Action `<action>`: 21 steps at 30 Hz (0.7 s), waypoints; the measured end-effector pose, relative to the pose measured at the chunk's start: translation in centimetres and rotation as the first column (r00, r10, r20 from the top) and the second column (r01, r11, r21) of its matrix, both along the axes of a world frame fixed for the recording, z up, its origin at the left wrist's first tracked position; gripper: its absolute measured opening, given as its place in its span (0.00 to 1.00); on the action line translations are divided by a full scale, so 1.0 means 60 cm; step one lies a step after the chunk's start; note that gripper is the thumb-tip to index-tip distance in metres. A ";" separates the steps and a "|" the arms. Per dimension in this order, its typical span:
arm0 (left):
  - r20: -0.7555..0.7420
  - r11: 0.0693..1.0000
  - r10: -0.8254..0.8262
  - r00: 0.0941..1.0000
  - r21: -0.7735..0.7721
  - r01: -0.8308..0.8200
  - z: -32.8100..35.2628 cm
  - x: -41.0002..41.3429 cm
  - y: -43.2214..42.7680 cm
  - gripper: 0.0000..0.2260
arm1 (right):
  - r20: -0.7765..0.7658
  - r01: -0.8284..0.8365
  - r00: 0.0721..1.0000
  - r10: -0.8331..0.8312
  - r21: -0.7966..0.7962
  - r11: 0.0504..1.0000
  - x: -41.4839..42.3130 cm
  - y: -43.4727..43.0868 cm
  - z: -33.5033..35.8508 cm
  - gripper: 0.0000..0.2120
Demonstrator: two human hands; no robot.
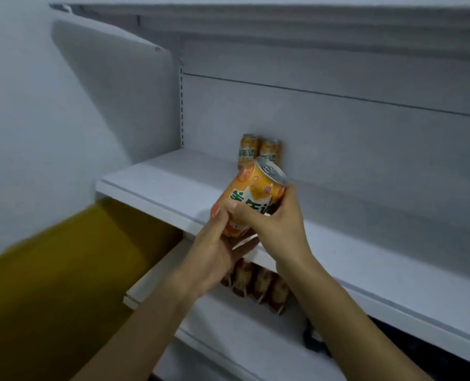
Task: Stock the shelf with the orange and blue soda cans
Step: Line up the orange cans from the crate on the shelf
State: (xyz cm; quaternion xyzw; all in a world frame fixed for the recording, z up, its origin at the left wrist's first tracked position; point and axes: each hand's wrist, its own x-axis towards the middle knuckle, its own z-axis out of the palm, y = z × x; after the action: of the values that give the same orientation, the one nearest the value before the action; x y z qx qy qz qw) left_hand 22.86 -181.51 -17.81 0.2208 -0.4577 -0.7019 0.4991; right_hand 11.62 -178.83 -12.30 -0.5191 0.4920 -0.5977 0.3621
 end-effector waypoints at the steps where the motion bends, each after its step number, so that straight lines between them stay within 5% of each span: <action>1: 0.121 0.998 0.019 0.992 -0.068 -0.010 0.001 -0.018 -0.014 0.27 | 0.019 0.028 0.999 -0.028 0.008 1.000 -0.021 -0.011 0.004 0.28; 4: 0.525 0.969 0.147 0.838 -0.248 -0.015 -0.006 -0.052 -0.048 0.31 | 0.008 0.107 0.994 -0.107 0.029 0.994 -0.077 -0.055 0.013 0.27; 7: 0.773 0.882 0.361 0.522 -0.465 0.078 -0.020 -0.070 -0.078 0.36 | -0.073 0.168 0.984 -0.163 0.067 0.983 -0.127 -0.107 0.009 0.28; 10: 0.750 0.687 0.643 0.153 -0.654 0.316 -0.021 -0.075 -0.103 0.31 | -0.145 0.222 0.968 -0.203 0.131 0.966 -0.162 -0.157 -0.009 0.30; 12: 0.748 0.676 0.664 0.017 -0.609 0.415 -0.019 -0.074 -0.112 0.33 | -0.184 0.242 0.960 -0.212 0.159 0.957 -0.177 -0.184 -0.019 0.31; 17: 0.785 0.711 0.619 -0.008 -0.557 0.429 -0.024 -0.071 -0.120 0.42 | -0.201 0.277 0.951 -0.237 0.207 0.938 -0.201 -0.252 -0.030 0.30; 21: 0.829 0.730 0.558 0.026 -0.505 0.461 -0.015 -0.065 -0.131 0.32 | -0.204 0.292 0.947 -0.249 0.214 0.932 -0.205 -0.320 -0.035 0.32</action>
State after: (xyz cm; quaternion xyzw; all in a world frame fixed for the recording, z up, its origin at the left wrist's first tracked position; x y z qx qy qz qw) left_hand 18.98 -189.36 -18.73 0.4605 -0.8776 -0.0915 0.0968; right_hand -0.70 -198.00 -14.43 -0.4485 0.6575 -0.5303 0.2921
